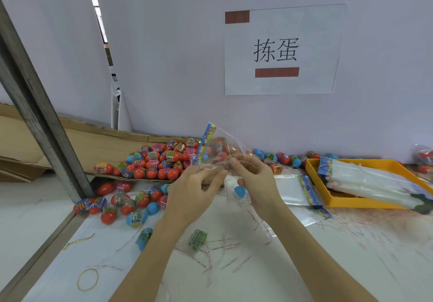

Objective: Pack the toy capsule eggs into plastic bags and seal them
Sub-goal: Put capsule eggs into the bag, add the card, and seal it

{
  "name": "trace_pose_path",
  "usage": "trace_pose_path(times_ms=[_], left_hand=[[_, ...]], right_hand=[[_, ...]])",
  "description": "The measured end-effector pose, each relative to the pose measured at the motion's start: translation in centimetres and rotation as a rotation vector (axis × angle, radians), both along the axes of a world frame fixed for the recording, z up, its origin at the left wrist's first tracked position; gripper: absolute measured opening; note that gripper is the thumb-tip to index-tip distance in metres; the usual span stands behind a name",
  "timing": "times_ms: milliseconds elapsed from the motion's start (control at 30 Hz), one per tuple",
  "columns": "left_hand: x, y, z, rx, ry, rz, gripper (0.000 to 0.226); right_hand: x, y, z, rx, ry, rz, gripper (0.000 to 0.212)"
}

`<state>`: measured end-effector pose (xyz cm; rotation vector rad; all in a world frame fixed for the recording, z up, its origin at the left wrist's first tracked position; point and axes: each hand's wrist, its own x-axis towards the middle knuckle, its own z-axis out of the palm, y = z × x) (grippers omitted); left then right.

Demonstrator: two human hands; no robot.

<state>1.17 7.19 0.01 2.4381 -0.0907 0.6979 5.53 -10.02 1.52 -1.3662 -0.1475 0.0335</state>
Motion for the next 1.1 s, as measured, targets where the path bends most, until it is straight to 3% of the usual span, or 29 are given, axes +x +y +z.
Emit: trace_pose_path(times_ms=[67, 200, 367, 500, 800, 933, 1100], left_hand=[[0.2, 0.0, 0.2, -0.158, 0.037, -0.006, 0.066], [0.4, 0.1, 1.0, -0.676, 0.145, -0.126, 0.024], [-0.1, -0.4, 1.8, -1.017, 0.295, -0.318, 0.031], [-0.1, -0.2, 2.1, -1.087, 0.325, -0.419, 0.041], [0.0, -0.3, 1.7, -1.132, 0.285, -0.41, 0.045], [-0.2, -0.5, 1.7, -1.146, 0.328, -0.437, 0.046], [0.0, 0.0, 1.9, -1.186, 0.375, -0.44, 0.049]], right_hand=[[-0.2, 0.3, 0.0, -0.035, -0.078, -0.006, 0.016], [-0.7, 0.8, -0.2, -0.051, -0.148, 0.03, 0.021], [-0.9, 0.7, 0.3, 0.028, -0.157, 0.111, 0.024], [-1.0, 0.5, 0.7, 0.069, -0.13, 0.155, 0.026], [-1.3, 1.0, 0.5, 0.0, -0.248, 0.138, 0.018], [-1.6, 1.6, 0.4, -0.16, -0.366, 0.118, 0.02], [-1.7, 1.9, 0.2, -0.22, -0.306, 0.152, 0.023]])
